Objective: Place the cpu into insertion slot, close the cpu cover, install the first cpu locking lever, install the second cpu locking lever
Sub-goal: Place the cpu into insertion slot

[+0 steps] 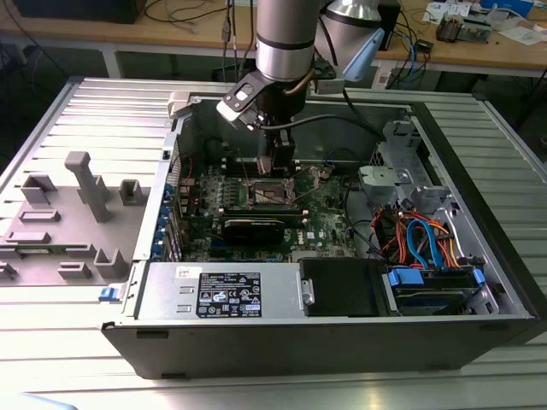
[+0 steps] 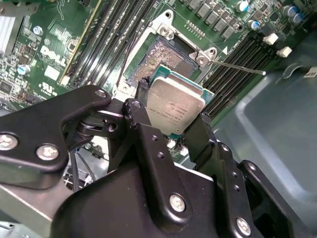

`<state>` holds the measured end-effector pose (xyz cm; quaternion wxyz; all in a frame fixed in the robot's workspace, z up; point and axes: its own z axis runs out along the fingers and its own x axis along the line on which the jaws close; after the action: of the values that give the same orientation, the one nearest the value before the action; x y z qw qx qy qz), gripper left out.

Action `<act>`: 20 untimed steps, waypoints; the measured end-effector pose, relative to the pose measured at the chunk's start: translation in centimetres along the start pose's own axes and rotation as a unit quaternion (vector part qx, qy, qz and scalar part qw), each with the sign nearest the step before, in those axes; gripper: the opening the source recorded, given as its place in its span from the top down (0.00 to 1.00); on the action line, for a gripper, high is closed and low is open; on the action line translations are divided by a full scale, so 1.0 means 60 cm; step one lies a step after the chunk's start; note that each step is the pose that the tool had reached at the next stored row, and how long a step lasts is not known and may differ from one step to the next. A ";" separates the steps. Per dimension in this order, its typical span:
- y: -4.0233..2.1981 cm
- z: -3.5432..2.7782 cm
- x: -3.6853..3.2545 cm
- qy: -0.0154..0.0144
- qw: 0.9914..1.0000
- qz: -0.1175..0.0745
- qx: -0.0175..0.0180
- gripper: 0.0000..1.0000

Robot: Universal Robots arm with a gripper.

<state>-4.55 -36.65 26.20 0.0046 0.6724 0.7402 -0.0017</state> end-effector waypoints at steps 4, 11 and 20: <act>0.000 0.001 0.000 -0.001 1.000 0.002 -0.010 0.45; 0.000 0.004 0.000 -0.002 1.000 0.004 -0.021 0.45; -0.001 0.026 0.000 -0.004 0.998 0.052 -0.026 0.45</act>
<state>-4.61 -36.65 24.63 0.0248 0.7097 0.7039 0.0149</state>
